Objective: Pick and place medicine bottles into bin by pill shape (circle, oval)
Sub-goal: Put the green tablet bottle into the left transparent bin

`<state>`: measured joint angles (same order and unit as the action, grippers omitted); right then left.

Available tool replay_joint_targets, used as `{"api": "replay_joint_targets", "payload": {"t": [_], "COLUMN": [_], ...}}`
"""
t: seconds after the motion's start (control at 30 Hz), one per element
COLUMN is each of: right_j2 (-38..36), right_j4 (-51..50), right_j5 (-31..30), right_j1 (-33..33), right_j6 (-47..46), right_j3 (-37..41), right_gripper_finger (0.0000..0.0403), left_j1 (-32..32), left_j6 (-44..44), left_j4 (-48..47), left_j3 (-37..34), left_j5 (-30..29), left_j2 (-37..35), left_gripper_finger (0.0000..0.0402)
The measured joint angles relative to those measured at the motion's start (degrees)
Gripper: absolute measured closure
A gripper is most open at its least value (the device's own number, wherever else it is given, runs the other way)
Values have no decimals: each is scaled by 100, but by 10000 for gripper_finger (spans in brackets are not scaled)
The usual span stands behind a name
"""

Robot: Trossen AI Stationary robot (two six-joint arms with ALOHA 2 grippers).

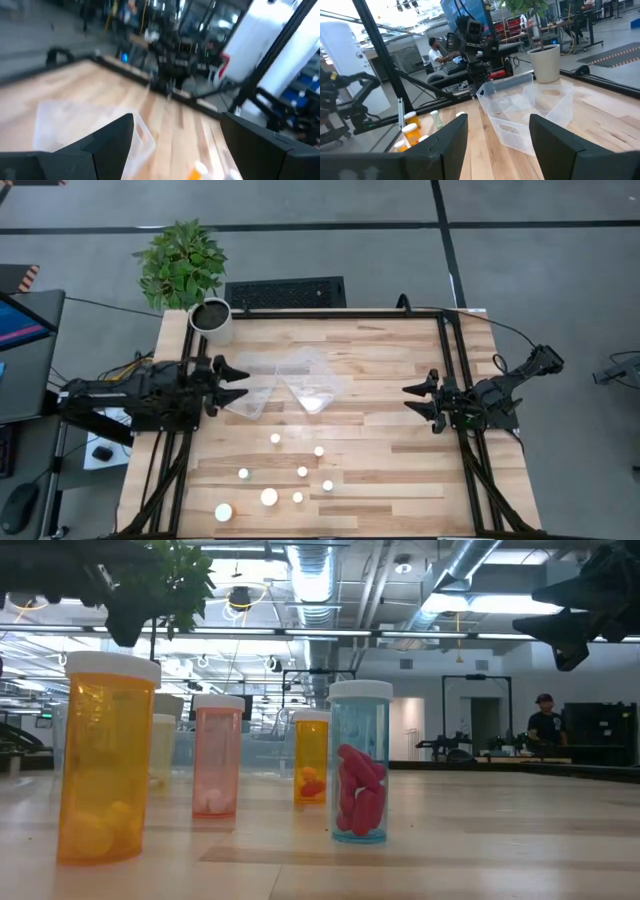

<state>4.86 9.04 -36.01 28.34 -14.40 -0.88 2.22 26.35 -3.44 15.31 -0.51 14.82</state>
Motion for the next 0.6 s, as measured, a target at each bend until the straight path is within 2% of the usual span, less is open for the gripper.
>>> {"api": "replay_joint_targets", "payload": {"t": [0.27,0.43,0.6], "right_j2": [0,0,0], "right_j4": [-28,-156,-227], "right_j5": [0,0,0], "right_j1": [0,0,0], "right_j6": [-15,-19,-19], "right_j3": [-11,-14,-19], "right_gripper_finger": [177,177,177], "left_j1": [-234,-716,-1474], "left_j6": [124,108,405], "left_j4": [-1332,-2641,-3710], "left_j3": [1412,2425,3241], "left_j5": [982,1032,917], "left_j2": [2025,3316,4356], "left_gripper_finger": [109,109,109]}}
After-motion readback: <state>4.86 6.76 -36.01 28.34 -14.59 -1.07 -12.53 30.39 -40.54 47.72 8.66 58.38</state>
